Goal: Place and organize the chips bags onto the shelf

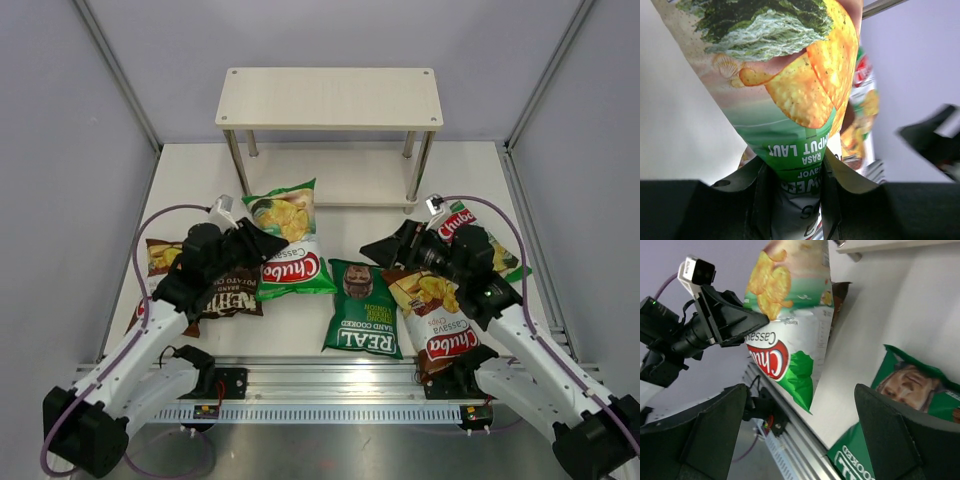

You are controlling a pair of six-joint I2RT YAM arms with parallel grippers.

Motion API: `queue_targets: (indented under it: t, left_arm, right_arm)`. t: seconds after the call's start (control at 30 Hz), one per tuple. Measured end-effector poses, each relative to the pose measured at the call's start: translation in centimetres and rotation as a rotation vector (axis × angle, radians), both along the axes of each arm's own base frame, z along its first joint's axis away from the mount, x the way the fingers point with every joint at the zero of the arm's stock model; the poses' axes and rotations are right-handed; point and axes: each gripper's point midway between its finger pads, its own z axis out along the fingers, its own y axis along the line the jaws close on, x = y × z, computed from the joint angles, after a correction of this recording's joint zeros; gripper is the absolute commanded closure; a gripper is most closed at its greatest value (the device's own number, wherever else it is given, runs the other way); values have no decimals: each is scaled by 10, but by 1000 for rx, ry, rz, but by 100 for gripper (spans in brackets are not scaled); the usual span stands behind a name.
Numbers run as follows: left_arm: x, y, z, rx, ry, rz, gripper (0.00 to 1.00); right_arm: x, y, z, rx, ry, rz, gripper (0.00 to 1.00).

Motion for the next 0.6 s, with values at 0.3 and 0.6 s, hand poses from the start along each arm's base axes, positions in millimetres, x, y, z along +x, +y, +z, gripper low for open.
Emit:
queue_targets:
  t: [0.3,0.6]
  left_arm:
    - [-7,2,96,-115,-194,7,92]
    - [-24,12,147,-194,-307,27,93]
  right_arm:
    - [-19,69,-11,214,147,278,5]
    - [-65,109,30,301,-63,465,4]
